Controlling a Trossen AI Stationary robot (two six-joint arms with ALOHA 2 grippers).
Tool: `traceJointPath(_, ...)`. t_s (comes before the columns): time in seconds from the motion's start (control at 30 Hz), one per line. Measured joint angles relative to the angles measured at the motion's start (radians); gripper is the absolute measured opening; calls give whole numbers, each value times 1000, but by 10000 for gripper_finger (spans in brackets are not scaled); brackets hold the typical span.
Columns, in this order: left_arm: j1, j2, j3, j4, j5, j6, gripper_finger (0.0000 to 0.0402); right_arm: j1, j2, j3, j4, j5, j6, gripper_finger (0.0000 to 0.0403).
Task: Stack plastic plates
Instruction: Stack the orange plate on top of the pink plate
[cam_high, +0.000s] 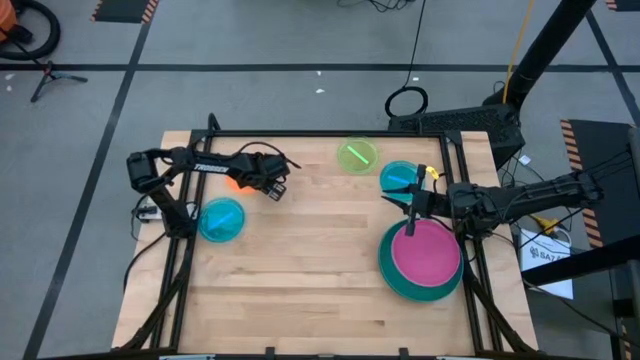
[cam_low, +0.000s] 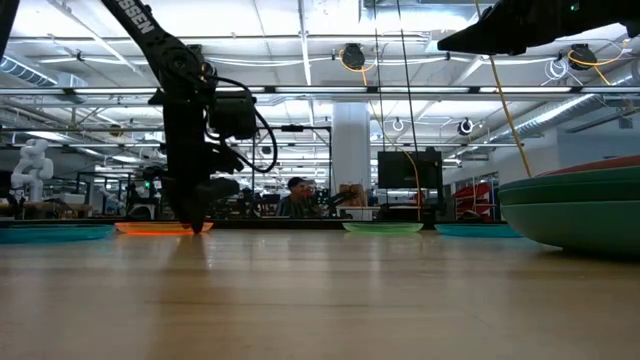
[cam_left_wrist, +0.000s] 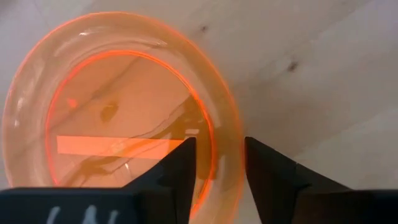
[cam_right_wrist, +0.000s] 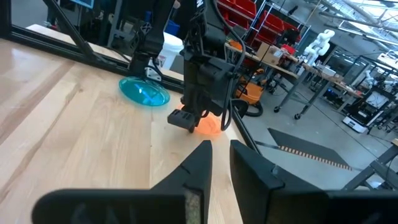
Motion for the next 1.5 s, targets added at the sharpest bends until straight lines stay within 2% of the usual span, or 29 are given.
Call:
traceJointPath(0.47,-25,1,0,-1,-14,-29,37,0,0,0,0,0,-4,50)
traceJointPath(0.67,-88,0,12,-19,-16,-39,26,0,0,0,0,0,-5,50)
traceJointPath(0.9,-204,0,153,-158,-19,-20,25,0,0,0,0,1,-5,50)
traceJointPath(1.03,-287,0,262,-207,-23,64,25,0,0,0,0,1,-5,50)
traceJointPath(1.2,-410,-1,384,-190,-23,221,25,0,0,0,0,1,-4,50)
traceJointPath(1.4,-584,-2,429,-88,-19,408,25,0,0,0,0,2,42,50)
traceJointPath(1.5,-651,-2,425,-59,-19,458,26,0,1,5,5,25,123,49)
